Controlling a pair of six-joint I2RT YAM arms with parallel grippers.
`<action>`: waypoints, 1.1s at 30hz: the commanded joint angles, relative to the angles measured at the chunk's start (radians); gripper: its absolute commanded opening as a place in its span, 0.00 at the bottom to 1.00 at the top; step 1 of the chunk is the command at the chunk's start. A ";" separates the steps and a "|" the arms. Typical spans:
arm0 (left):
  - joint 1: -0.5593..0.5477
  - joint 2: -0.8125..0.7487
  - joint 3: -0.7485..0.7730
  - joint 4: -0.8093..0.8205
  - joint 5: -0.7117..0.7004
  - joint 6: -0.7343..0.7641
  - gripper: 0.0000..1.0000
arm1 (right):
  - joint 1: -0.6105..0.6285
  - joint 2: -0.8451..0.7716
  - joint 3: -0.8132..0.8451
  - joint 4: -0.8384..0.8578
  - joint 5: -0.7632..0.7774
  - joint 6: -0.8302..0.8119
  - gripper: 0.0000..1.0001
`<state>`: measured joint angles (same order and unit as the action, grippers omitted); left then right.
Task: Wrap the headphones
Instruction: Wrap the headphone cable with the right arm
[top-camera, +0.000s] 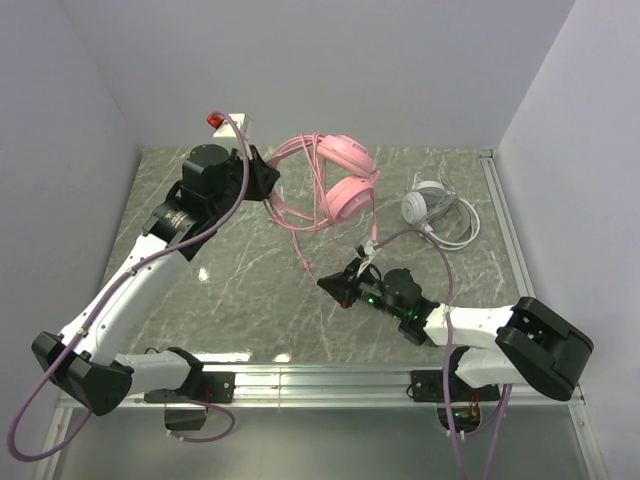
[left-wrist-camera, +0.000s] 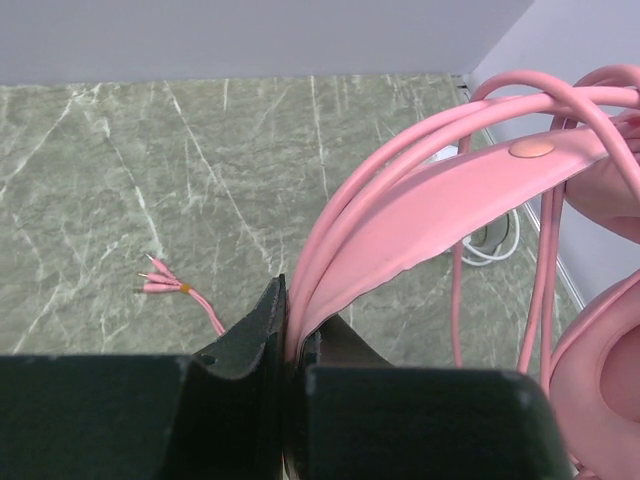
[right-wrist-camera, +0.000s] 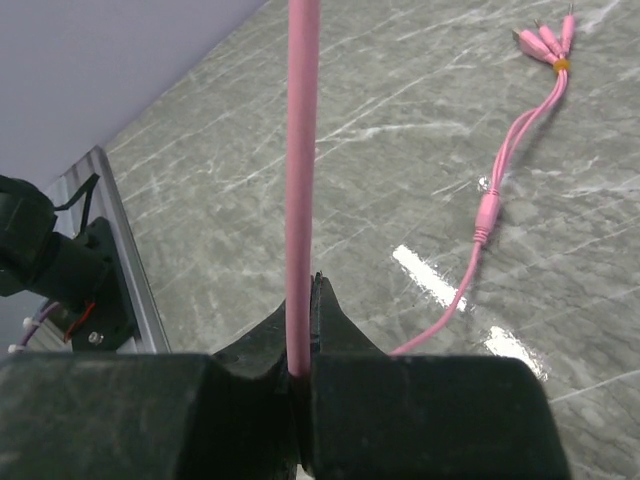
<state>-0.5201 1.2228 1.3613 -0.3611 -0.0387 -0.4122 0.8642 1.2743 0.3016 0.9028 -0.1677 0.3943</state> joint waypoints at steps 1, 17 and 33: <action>0.026 -0.042 0.012 0.122 -0.013 -0.051 0.00 | -0.002 -0.033 -0.024 0.054 -0.029 0.012 0.00; 0.058 0.021 -0.067 0.175 -0.122 -0.045 0.00 | 0.035 -0.256 -0.032 -0.082 -0.190 -0.012 0.00; 0.058 0.040 -0.146 0.267 -0.257 0.013 0.00 | 0.053 -0.362 0.043 -0.268 -0.320 0.070 0.00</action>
<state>-0.4717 1.2877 1.2030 -0.2951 -0.2050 -0.3756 0.9001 0.9463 0.2890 0.6537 -0.3946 0.4393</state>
